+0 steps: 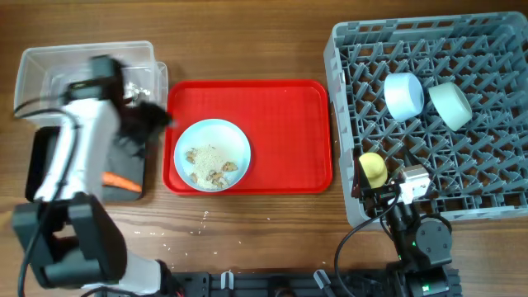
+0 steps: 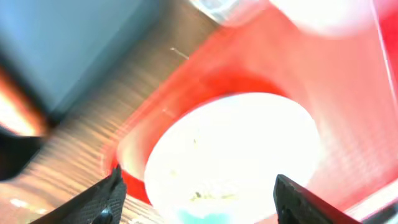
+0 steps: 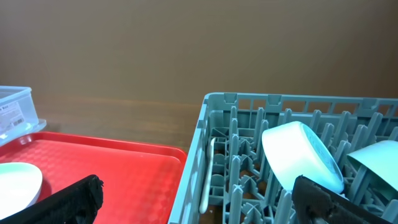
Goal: Sort waste into correct bins and load items into the dishwasher rack
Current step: 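Carry the carrot left and drop it onto the black tray, then grasp the rim of the white plate with the left gripper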
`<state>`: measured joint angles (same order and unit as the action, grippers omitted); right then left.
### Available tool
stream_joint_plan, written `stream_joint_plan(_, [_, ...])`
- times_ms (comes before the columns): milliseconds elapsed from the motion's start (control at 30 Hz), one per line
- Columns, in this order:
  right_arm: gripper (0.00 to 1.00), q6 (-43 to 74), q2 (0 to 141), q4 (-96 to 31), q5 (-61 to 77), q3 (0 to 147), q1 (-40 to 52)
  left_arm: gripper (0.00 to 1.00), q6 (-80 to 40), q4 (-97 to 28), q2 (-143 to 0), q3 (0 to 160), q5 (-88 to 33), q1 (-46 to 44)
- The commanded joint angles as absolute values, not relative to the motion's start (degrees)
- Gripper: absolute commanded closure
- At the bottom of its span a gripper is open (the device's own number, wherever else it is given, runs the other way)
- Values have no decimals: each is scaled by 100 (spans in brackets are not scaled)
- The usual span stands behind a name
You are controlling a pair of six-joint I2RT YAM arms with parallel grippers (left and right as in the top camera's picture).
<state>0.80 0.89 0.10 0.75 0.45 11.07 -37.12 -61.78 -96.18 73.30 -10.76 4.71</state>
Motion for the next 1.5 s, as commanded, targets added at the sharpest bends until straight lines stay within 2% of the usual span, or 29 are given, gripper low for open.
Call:
stream_joint_plan(0, [0, 154, 27, 45, 1, 30, 1085, 29, -2869, -5889, -9710, 7389, -292, -1653])
stream_joint_plan(33, [0, 154, 27, 45, 1, 30, 1085, 30, -2825, -5695, -9870, 7389, 263, -2480])
stream_joint_plan(100, [0, 154, 27, 45, 1, 30, 1085, 31, -2825, -5548, -10066, 7389, 711, -3190])
stream_joint_plan(200, [0, 154, 27, 45, 1, 30, 1085, 41, -2827, -5437, -10390, 7389, 934, -3824])
stream_joint_plan(400, [0, 156, 27, 45, 1, 30, 1085, 53, -2823, -5277, -10997, 7389, 954, -3861])
stream_joint_plan(600, [0, 158, 27, 45, 1, 30, 1085, 79, -2716, -5081, -11281, 7389, 954, -3872])
stream_joint_plan(767, [0, 154, 27, 45, 1, 30, 1085, 94, -2558, -4873, -11327, 7389, 976, -3872])
stream_joint_plan(867, [0, 152, 27, 45, 1, 30, 1085, 94, -2541, -4748, -11327, 7373, 1135, -3872])
stream_joint_plan(967, [0, 154, 27, 45, 1, 30, 1085, 85, -2543, -4646, -11327, 7338, 1144, -3872])
stream_joint_plan(1000, [0, 156, 27, 45, 1, 30, 1085, 87, -2541, -4606, -11327, 7336, 1144, -3872])
stream_joint_plan(1033, [0, 156, 27, 45, 1, 30, 1085, 96, -2539, -4598, -11327, 7338, 1144, -3872])
stream_joint_plan(1300, [0, 154, 27, 45, 1, 30, 1085, 96, -2440, -5804, -10914, 8447, 1791, -3872])
stream_joint_plan(1467, [1, 154, 27, 43, 1, 30, 1085, 96, -2436, -5970, -10787, 8757, 1898, -3872])
